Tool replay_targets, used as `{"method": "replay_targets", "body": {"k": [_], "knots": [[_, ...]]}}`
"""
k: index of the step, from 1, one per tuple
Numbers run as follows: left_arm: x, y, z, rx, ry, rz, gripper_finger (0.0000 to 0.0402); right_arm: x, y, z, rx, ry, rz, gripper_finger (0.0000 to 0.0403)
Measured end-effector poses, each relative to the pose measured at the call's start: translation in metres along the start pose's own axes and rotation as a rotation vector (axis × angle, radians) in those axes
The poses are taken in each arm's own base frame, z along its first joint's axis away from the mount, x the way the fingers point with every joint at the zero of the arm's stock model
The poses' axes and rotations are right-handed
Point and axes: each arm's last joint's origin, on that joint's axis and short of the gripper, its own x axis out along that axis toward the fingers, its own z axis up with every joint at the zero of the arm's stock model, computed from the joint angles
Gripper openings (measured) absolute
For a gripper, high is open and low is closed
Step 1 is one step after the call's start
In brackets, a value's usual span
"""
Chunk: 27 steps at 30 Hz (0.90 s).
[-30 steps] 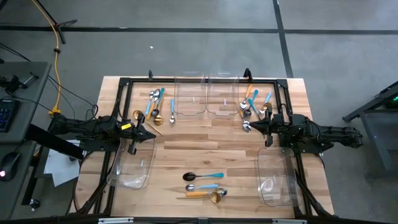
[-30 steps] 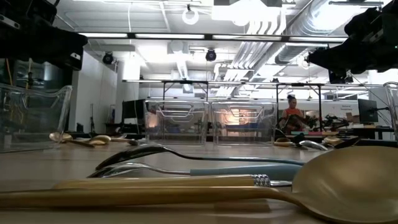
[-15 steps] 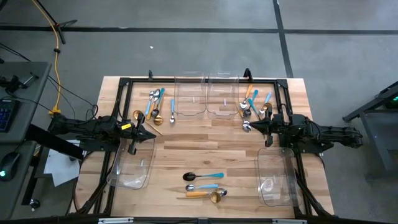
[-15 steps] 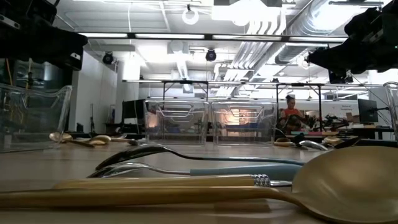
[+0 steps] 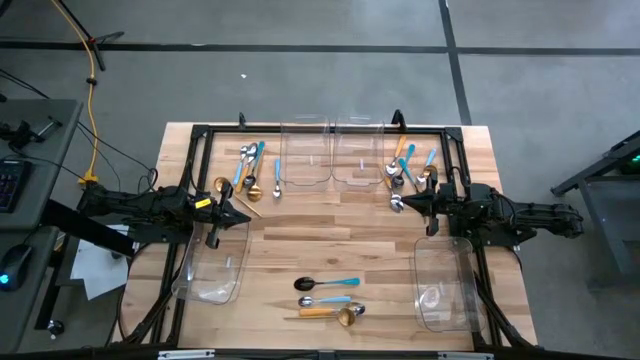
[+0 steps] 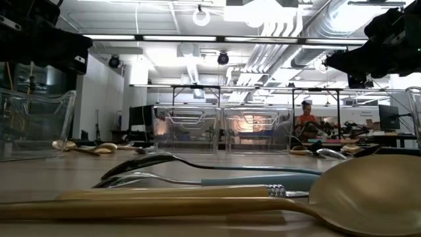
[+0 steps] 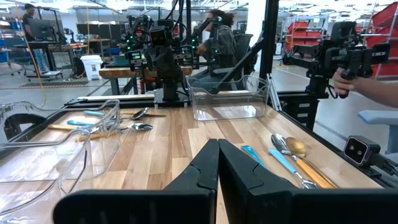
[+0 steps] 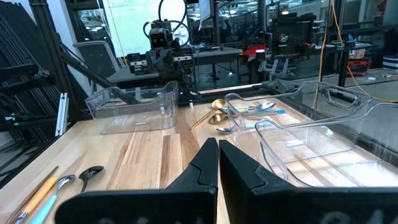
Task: Sort silverware by color (type)
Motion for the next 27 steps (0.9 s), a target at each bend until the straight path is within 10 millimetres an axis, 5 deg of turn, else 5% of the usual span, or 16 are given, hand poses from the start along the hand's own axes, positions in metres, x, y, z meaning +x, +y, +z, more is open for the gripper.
{"method": "replay_targets", "body": {"k": [15,22,27], "knots": [[0.0,0.0,0.0,0.0,-0.001,0.0,0.0,0.0,0.0,0.003,0.133,-0.029,-0.004,0.0],[0.0,0.0,0.0,0.0,0.0,0.0,0.0,-0.004,-0.004,0.027,0.068,-0.286,-0.133,0.0014],[0.0,0.0,0.0,0.0,0.0,0.0,0.0,-0.008,-0.006,0.041,0.06,-0.29,-0.177,0.0047]]}}
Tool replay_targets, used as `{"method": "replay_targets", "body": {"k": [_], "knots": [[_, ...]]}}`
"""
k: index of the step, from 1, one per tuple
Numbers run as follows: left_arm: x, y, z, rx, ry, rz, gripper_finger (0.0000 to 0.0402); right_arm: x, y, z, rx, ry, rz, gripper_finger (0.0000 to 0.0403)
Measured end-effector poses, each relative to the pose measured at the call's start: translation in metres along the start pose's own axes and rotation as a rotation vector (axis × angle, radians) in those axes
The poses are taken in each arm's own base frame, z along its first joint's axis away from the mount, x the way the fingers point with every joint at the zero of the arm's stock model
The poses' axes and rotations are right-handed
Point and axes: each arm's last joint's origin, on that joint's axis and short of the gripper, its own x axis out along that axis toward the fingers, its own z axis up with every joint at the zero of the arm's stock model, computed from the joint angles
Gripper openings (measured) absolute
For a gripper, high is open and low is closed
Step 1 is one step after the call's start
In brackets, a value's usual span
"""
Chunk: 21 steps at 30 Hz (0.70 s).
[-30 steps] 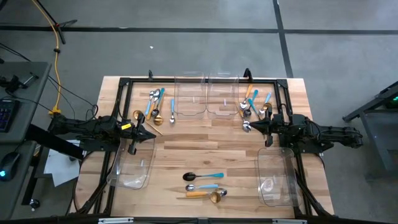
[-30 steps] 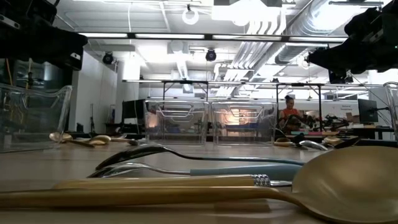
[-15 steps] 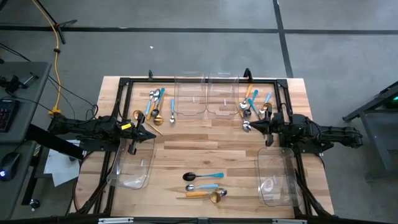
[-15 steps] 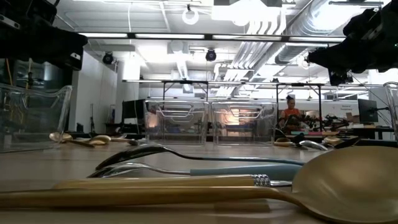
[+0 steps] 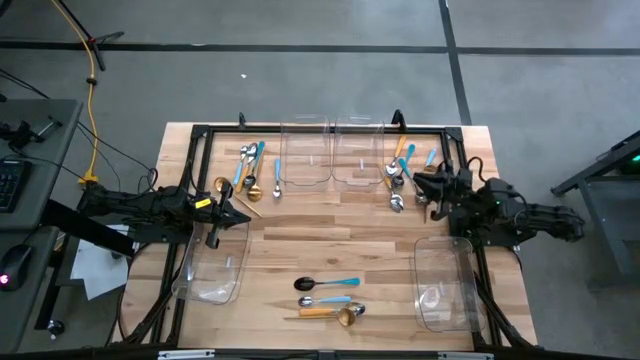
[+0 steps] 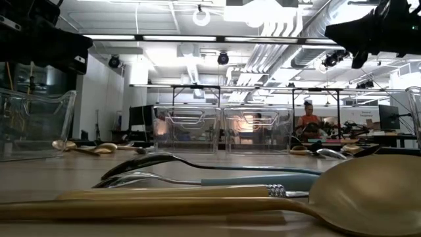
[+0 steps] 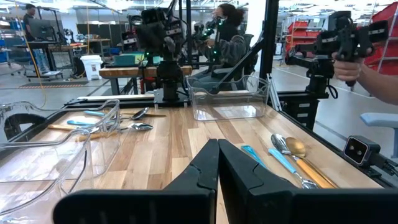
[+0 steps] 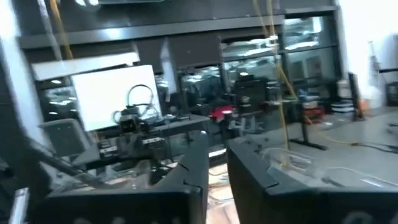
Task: Sort silverware by color (type)
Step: Put the black spoon into the bottom left transparent bin
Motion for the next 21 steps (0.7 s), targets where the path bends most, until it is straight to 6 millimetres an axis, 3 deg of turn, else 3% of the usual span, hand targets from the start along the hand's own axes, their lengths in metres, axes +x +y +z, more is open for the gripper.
{"method": "replay_targets", "body": {"k": [6,12,21], "knots": [[0.0,0.0,0.0,0.0,0.0,0.0,0.0,0.001,-0.004,0.025,0.001,0.057,-0.235,0.0111],[0.0,0.0,0.0,0.0,0.0,0.0,0.0,0.01,-0.002,0.056,-0.06,0.249,-0.381,0.0174],[0.0,0.0,0.0,0.0,-0.003,0.0,0.0,0.04,0.007,0.084,-0.054,0.469,-0.435,0.0195]]}}
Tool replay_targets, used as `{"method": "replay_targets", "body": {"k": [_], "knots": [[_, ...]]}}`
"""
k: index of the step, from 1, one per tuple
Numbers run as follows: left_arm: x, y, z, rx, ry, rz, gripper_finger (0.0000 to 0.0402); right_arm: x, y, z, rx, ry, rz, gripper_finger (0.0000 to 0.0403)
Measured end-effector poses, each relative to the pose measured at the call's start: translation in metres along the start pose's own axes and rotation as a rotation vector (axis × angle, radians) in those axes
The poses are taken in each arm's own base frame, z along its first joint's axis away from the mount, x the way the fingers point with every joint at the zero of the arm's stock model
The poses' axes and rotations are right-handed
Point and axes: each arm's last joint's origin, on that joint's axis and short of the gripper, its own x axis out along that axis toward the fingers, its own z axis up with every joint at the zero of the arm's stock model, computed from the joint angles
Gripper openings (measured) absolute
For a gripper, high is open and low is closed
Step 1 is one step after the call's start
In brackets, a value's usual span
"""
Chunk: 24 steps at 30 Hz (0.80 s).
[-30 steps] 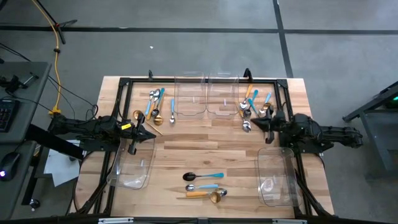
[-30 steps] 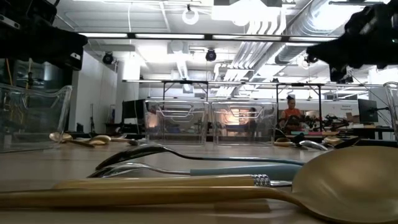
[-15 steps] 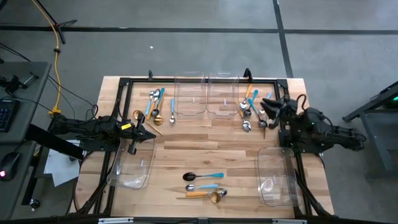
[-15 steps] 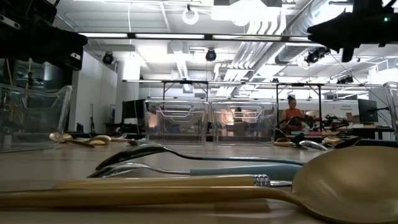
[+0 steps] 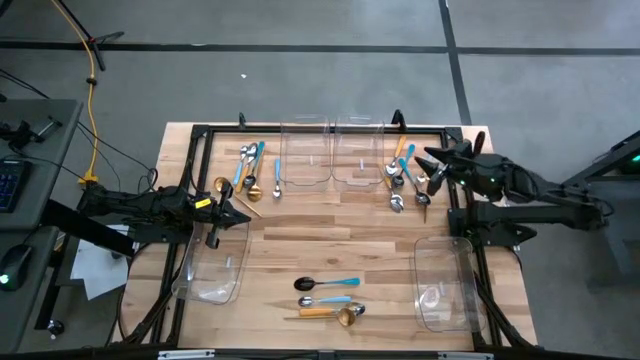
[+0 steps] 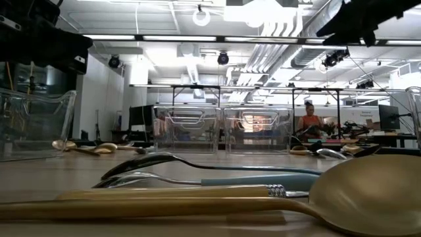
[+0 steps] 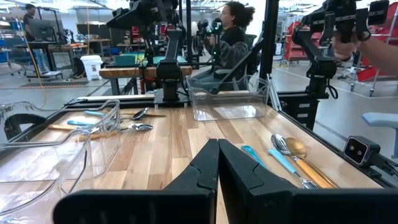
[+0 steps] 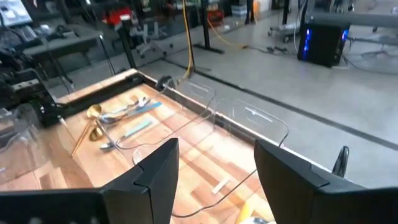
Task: Sort silverware by color (type)
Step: Put the black spoon into the bottom left transparent bin
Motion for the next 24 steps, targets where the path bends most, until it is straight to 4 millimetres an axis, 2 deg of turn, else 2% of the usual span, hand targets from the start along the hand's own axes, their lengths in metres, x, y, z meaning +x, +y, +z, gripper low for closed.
{"method": "replay_targets", "body": {"k": [6,18,24], "knots": [[0.0,0.0,0.005,-0.003,-0.053,0.001,0.0,0.007,0.007,0.01,0.006,0.032,-0.01,0.0195],[0.0,0.0,0.007,-0.042,-0.076,0.001,0.0,0.013,0.01,0.008,-0.056,0.061,-0.017,0.0195],[-0.003,0.005,0.028,-0.099,-0.296,0.143,0.0,0.014,0.01,0.006,-0.029,0.077,-0.023,0.0195]]}}
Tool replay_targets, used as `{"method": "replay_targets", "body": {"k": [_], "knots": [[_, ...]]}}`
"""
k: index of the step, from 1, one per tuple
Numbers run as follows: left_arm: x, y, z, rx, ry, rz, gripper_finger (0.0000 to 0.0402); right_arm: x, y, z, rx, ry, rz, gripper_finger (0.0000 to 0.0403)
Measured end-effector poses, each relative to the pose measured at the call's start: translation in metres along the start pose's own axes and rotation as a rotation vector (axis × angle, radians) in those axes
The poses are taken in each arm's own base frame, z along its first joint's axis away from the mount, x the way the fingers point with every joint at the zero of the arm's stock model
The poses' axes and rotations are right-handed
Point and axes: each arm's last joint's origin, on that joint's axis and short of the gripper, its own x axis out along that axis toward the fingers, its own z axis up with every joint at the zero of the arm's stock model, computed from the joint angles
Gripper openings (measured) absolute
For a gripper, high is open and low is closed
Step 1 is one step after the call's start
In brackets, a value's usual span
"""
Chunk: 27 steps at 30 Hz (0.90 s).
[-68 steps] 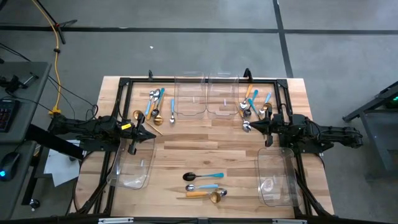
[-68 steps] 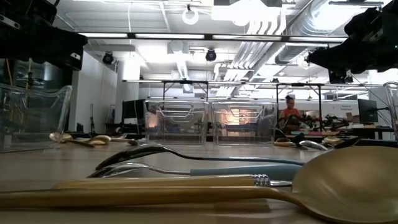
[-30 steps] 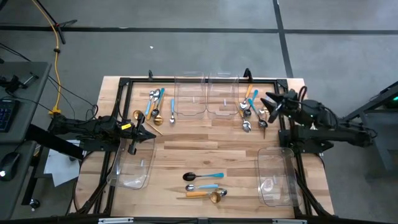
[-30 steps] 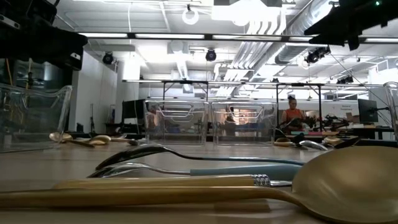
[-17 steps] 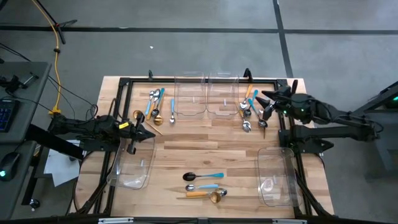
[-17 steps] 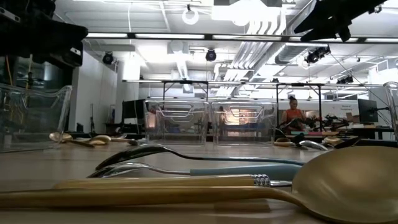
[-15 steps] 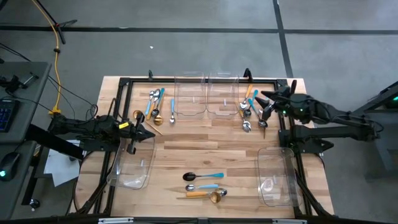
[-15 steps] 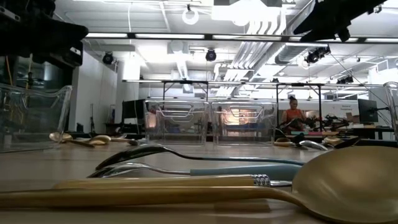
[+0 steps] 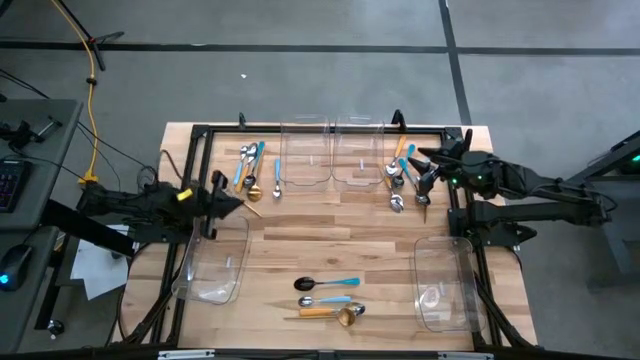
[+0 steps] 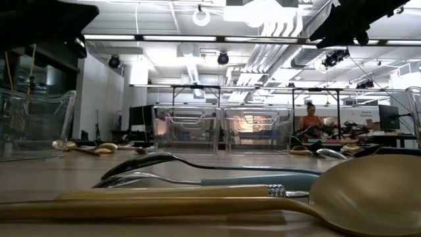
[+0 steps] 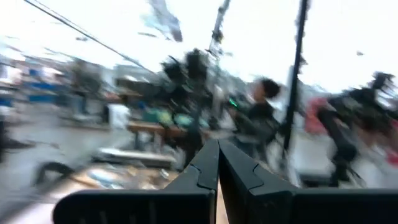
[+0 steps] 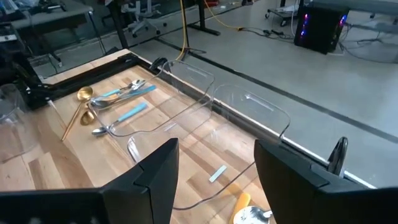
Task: Sort silverware by color (type)
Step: Put the black spoon into the bottom left transparent bin
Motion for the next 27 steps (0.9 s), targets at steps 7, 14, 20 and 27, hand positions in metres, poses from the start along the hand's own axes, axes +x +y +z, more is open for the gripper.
{"method": "replay_targets", "body": {"k": [7,14,20,27], "knots": [[0.015,0.003,0.02,0.052,0.038,0.202,0.0029,0.008,-0.003,-0.013,0.019,0.141,-0.069,0.0195],[0.049,0.001,0.021,0.031,0.199,0.186,0.0076,0.023,-0.015,-0.037,0.033,0.443,-0.248,0.0195],[0.069,0.002,-0.004,0.034,0.33,0.138,0.0089,0.046,-0.015,-0.049,0.037,0.645,-0.245,0.0195],[0.081,0.001,-0.011,0.028,0.294,0.133,0.009,0.074,-0.015,-0.063,-0.003,0.807,-0.285,0.0195]]}}
